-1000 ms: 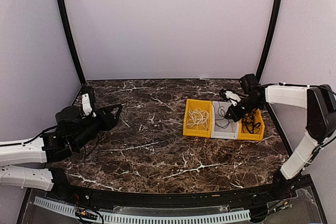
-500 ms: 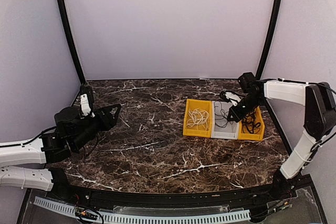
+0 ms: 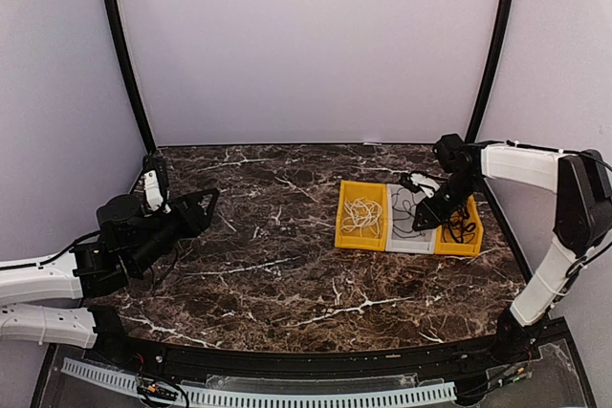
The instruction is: Untangle the cables
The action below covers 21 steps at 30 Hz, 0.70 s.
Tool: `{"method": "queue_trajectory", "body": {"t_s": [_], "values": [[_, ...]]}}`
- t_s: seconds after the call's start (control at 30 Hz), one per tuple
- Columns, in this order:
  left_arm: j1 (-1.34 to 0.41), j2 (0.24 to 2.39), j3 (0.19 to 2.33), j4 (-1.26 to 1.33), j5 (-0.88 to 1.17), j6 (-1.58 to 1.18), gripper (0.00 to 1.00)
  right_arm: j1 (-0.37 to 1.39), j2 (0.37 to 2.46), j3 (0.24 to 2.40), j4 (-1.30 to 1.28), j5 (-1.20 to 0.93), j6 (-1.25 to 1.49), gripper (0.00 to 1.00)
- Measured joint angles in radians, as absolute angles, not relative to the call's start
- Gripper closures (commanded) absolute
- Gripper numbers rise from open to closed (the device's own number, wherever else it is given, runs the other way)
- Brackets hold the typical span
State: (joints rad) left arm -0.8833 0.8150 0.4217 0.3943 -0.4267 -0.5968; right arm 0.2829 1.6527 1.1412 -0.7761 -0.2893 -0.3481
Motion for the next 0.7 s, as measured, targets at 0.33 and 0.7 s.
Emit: {"method": "queue_trajectory", "body": {"t_s": [0.33, 0.7], "values": [[-0.883, 0.788, 0.422, 0.354, -0.431, -0.597, 0.45, 0.283, 1.571, 1.333, -0.85, -0.212, -0.368, 0.54], [-0.883, 0.825, 0.422, 0.3, -0.434, -0.618, 0.44, 0.602, 1.6, 1.384, -0.741, -0.321, -0.439, 0.6]]}}
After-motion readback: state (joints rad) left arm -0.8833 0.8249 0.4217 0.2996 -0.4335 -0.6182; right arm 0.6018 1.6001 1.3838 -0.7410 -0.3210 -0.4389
